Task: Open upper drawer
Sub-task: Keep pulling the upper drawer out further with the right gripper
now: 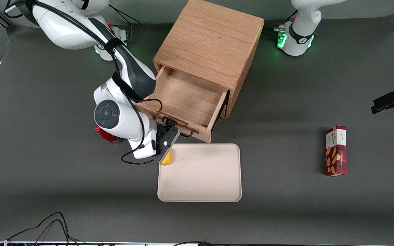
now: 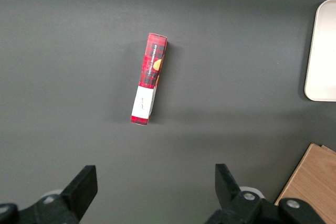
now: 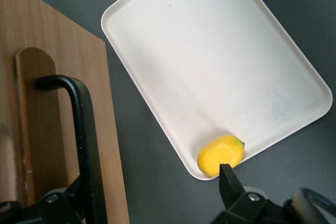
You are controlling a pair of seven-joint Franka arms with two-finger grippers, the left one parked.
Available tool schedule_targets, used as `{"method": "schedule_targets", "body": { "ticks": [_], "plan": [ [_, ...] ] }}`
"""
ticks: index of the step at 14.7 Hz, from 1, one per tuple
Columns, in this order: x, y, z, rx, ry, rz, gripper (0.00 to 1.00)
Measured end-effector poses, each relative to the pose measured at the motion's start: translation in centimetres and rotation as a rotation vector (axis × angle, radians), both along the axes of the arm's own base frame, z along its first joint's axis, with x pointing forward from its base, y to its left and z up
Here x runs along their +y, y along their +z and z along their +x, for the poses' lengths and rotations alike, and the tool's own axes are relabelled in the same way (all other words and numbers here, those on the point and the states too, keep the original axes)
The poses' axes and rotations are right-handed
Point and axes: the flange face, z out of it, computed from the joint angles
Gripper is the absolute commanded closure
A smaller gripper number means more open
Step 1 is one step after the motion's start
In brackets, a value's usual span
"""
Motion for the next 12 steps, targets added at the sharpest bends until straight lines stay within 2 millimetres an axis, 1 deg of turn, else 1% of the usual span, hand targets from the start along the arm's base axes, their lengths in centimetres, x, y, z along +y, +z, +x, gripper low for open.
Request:
{"method": "schedule_targets", "body": {
  "ticks": [5, 12],
  "plan": [
    [-0.8, -0.2, 1.2, -0.01, -0.015, 0.001, 0.0],
    [-1.0, -0.1, 1.9, -0.023, -0.005, -0.007, 0.0]
  ]
}}
